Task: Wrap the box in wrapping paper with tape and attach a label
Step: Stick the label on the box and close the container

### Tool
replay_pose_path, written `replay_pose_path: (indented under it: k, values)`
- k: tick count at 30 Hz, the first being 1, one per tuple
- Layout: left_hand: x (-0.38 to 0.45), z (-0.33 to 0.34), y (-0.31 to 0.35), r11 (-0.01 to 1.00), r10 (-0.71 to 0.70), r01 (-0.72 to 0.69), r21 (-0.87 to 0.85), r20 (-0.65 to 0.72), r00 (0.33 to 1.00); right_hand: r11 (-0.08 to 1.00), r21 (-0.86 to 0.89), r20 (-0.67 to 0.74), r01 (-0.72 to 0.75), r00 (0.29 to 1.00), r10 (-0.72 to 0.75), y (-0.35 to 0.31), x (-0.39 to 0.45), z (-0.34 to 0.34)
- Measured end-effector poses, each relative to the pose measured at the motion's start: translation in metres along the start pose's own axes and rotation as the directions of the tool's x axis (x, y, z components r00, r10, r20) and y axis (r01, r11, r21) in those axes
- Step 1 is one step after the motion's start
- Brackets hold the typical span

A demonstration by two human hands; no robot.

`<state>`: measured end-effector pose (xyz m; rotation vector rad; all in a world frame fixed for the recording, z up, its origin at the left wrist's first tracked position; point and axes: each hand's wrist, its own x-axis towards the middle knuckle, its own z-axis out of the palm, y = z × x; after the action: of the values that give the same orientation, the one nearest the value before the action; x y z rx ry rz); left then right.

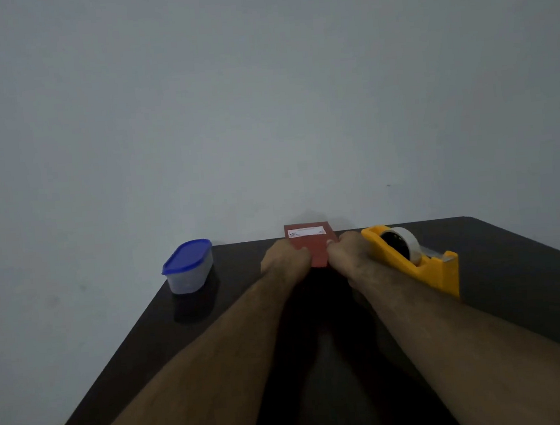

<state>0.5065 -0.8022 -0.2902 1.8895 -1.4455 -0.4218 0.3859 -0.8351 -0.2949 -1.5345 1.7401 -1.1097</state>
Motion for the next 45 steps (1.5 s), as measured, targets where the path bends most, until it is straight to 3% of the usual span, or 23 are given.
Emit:
replay_pose_path:
  k: [5, 8, 11, 13, 14, 16, 19, 22, 24, 28, 36, 45]
  values:
    - [0.028, 0.014, -0.006, 0.996, 0.039, -0.036, -0.084, 0.038, 0.999, 0.999, 0.016, -0.006, 0.042, 0.999, -0.042, -0.003, 0.008, -0.002]
    - [0.023, 0.020, -0.008, 0.996, 0.071, -0.073, -0.052, -0.043, 0.997, 0.971, -0.124, -0.034, 0.204, 0.977, -0.210, -0.007, -0.010, -0.017]
    - [-0.003, 0.024, 0.003, 0.940, 0.310, -0.339, -0.026, -0.344, 0.886, 0.873, -0.201, -0.093, 0.444, 0.879, -0.468, -0.002, -0.029, -0.044]
    - [-0.027, 0.029, 0.022, 0.868, 0.429, -0.493, -0.061, -0.410, 0.805, 0.812, -0.258, -0.131, 0.524, 0.813, -0.567, 0.010, -0.037, -0.069]
    - [-0.039, 0.033, 0.034, 0.845, 0.453, -0.525, -0.098, -0.389, 0.802, 0.799, -0.282, -0.159, 0.532, 0.795, -0.586, 0.018, -0.039, -0.081]
    - [-0.058, 0.051, 0.056, 0.845, 0.404, -0.471, -0.255, -0.274, 0.873, 0.814, -0.322, -0.241, 0.484, 0.789, -0.565, 0.036, -0.045, -0.108]
    - [-0.077, 0.089, 0.084, 0.869, 0.189, -0.137, -0.475, 0.064, 0.980, 0.929, -0.292, -0.320, 0.227, 0.892, -0.319, 0.066, -0.045, -0.143]
    - [-0.083, 0.121, 0.090, 0.753, 0.044, 0.150, -0.641, 0.276, 0.960, 0.972, -0.225, -0.191, -0.067, 0.981, 0.023, 0.093, -0.038, -0.152]
    - [-0.078, 0.136, 0.088, 0.715, -0.036, 0.212, -0.666, 0.268, 0.963, 0.988, -0.142, -0.131, -0.064, 0.990, 0.045, 0.107, -0.034, -0.148]
    - [-0.073, 0.152, 0.092, 0.768, -0.058, 0.164, -0.619, 0.188, 0.980, 0.983, -0.180, -0.144, 0.031, 0.988, -0.058, 0.117, -0.029, -0.144]
    - [-0.057, 0.182, 0.141, 0.796, 0.121, 0.003, -0.605, 0.164, 0.979, 0.980, -0.197, -0.266, 0.027, 0.961, -0.080, 0.129, 0.005, -0.187]
    - [-0.016, 0.246, 0.219, 0.894, 0.276, -0.114, -0.432, 0.331, 0.902, 0.970, -0.214, -0.373, -0.119, 0.927, 0.031, 0.170, 0.075, -0.235]
